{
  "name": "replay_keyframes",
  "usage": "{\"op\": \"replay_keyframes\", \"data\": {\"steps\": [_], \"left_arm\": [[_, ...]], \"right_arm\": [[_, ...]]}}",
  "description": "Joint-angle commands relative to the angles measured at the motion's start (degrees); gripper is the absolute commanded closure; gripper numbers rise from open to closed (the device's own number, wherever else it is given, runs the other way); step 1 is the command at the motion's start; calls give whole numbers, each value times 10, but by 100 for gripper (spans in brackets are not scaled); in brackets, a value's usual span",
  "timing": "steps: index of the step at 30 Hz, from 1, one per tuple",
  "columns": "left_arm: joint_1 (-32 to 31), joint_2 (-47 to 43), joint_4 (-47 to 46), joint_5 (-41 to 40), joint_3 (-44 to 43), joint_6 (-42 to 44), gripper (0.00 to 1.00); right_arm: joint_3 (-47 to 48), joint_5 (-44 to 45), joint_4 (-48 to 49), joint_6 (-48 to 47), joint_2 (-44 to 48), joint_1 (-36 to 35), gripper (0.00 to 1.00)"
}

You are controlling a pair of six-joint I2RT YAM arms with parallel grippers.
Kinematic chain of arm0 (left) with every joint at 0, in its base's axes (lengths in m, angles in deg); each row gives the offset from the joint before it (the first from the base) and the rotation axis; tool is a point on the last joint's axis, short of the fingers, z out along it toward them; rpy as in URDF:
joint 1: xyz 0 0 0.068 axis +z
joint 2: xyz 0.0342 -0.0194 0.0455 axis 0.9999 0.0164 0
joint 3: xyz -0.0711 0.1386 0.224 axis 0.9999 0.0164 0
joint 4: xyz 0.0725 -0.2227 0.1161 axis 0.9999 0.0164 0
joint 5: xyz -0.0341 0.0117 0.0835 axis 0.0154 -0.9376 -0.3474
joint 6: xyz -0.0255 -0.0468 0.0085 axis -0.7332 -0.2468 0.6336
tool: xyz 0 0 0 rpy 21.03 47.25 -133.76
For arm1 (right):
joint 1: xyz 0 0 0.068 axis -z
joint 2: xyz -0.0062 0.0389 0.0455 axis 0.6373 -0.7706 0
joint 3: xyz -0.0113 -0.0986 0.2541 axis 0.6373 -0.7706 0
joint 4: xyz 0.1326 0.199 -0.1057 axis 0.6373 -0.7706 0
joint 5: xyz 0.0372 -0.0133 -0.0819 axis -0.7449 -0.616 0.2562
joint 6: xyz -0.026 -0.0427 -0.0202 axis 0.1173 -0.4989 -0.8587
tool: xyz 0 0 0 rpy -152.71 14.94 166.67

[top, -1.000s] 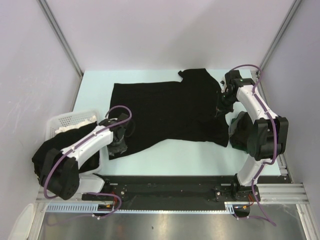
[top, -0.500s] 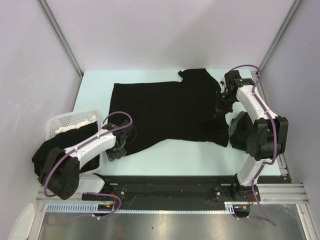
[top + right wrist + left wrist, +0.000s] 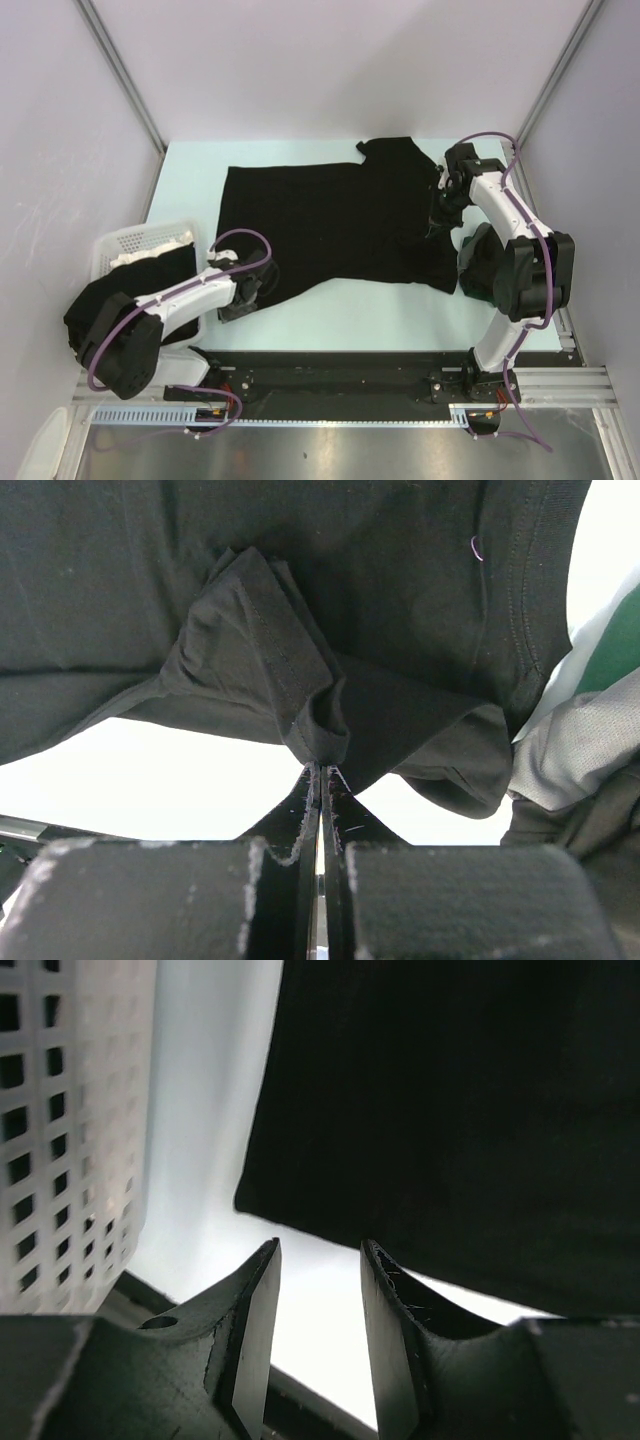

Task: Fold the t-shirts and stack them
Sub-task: Grap the side of the flattened tshirt closest away from the robot with both arms

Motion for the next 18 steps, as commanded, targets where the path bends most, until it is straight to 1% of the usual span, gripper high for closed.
{"op": "replay_keyframes", "data": {"steps": [1, 6, 11, 18], "left_arm": [[-7, 8, -34, -37, 6, -11, 57], [-8, 18, -42, -66, -1, -8, 57], [-8, 56, -30, -66, -26, -5, 57], [-7, 51, -43, -54, 2, -16, 57]], "right_arm": [[-1, 3, 0, -1, 27, -4, 100], [-2, 5, -1, -2, 26, -5, 100], [-1, 2, -1, -2, 20, -5, 100], [-1, -5, 0, -3, 15, -4, 100]]}}
